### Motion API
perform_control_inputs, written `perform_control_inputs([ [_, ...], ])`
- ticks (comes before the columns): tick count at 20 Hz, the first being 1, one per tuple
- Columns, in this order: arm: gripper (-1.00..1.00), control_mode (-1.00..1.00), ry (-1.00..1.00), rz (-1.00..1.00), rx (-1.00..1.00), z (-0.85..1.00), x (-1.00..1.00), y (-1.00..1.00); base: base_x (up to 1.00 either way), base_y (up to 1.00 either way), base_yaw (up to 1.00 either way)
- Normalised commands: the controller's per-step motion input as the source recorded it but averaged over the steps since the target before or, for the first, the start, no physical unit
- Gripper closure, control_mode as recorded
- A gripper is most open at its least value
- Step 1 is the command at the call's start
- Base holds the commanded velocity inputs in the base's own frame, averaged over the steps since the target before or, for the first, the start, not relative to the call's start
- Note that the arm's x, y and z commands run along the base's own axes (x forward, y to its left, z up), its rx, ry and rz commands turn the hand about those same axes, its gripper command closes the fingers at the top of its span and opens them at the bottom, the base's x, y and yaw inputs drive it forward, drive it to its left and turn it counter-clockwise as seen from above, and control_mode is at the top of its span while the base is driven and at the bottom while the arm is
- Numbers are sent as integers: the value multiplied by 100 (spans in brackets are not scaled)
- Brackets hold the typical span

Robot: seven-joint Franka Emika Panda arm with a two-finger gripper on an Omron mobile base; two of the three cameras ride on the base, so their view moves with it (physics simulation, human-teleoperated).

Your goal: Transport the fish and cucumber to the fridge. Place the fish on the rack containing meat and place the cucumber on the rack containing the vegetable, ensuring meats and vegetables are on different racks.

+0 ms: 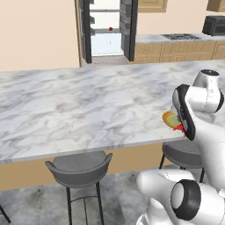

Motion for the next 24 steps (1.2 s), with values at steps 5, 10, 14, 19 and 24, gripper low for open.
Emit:
perform_control_inputs([
  [5, 100, -100, -20, 21, -4, 88, -92, 40, 0, 0, 0],
  [10, 100, -100, -15, 14, -5, 66, -86, 24, 0, 0, 0],
  [14, 100, -100, -5, 9, -1, 52, -60, 28, 0, 0, 0],
  [19, 100, -100, -2, 5, 0, 41, -37, 27, 0, 0, 0],
  [24, 100, -100, -3, 7, 0, 32, -36, 22, 0, 0, 0],
])
